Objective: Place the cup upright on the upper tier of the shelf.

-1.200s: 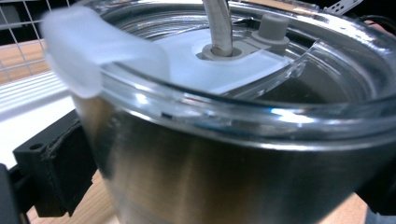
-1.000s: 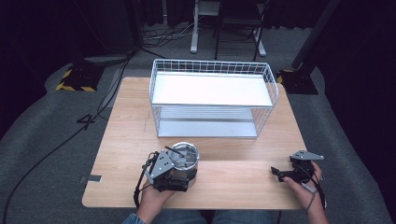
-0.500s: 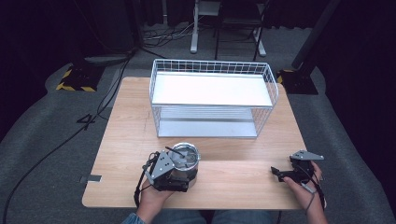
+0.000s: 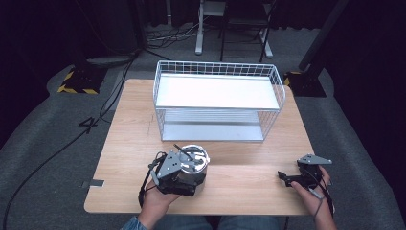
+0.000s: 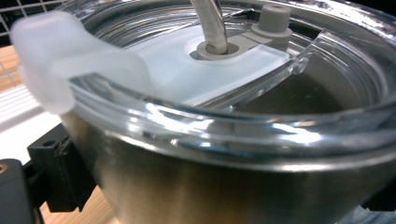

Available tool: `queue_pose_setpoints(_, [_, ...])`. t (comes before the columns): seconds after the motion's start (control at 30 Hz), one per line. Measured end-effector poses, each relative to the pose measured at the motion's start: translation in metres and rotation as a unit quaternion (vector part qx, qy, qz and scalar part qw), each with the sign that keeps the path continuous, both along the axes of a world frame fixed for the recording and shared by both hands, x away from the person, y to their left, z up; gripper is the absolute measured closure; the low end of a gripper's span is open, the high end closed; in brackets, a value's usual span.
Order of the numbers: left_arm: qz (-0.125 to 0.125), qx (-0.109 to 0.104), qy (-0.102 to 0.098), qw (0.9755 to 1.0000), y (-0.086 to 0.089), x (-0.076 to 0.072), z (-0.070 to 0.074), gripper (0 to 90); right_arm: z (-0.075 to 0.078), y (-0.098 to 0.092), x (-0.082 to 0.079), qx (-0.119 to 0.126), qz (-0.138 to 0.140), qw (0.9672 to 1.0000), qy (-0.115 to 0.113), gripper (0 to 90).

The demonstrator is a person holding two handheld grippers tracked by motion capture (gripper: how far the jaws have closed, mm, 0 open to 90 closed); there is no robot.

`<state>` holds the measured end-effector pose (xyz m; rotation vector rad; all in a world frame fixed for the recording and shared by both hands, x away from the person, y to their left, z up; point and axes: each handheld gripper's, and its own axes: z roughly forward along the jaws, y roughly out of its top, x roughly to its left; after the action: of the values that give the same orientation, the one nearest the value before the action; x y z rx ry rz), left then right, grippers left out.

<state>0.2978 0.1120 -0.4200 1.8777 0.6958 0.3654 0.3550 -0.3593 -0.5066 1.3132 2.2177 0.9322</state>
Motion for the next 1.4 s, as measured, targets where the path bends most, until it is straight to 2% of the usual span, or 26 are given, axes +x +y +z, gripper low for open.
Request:
queue_pose_setpoints(0.43, [-0.018,-0.014,-0.002,0.9997,-0.006,0.007,0.038,3.7,0.000,0.000,0.000,0.000,-0.001,1.0000,0.000,0.6])
queue_pose_setpoints(0.5, [-0.018,-0.014,-0.002,0.9997,-0.006,0.008,0.040,3.7,0.000,0.000,0.000,-0.002,-0.001,1.0000,0.000,0.4])
queue_pose_setpoints(0.63, [-0.023,-0.022,0.003,0.9995,-0.007,0.017,0.057,3.7,0.000,0.000,0.000,-0.002,-0.001,1.0000,0.000,0.3])
queue_pose_setpoints(0.77, [-0.025,-0.019,0.005,0.9995,-0.009,0.023,0.071,3.7,0.000,0.000,0.000,-0.002,-0.001,1.0000,0.000,0.3])
queue_pose_setpoints(0.9, [-0.028,-0.012,-0.001,0.9995,-0.012,0.031,0.086,3.7,0.000,0.000,0.000,-0.002,-0.001,1.0000,0.000,0.3])
queue_pose_setpoints(1.1, [-0.032,-0.011,-0.001,0.9994,-0.015,0.042,0.106,3.7,0.000,0.000,0.000,-0.002,-0.001,1.0000,0.000,0.3])
queue_pose_setpoints(1.2, [-0.034,-0.014,0.000,0.9993,-0.016,0.047,0.115,3.7,0.000,0.000,0.000,-0.002,-0.001,1.0000,0.000,0.3])
queue_pose_setpoints(1.4, [-0.036,-0.022,-0.010,0.9991,-0.017,0.054,0.135,3.7,0.000,0.000,0.000,-0.002,-0.001,1.0000,0.000,0.3])
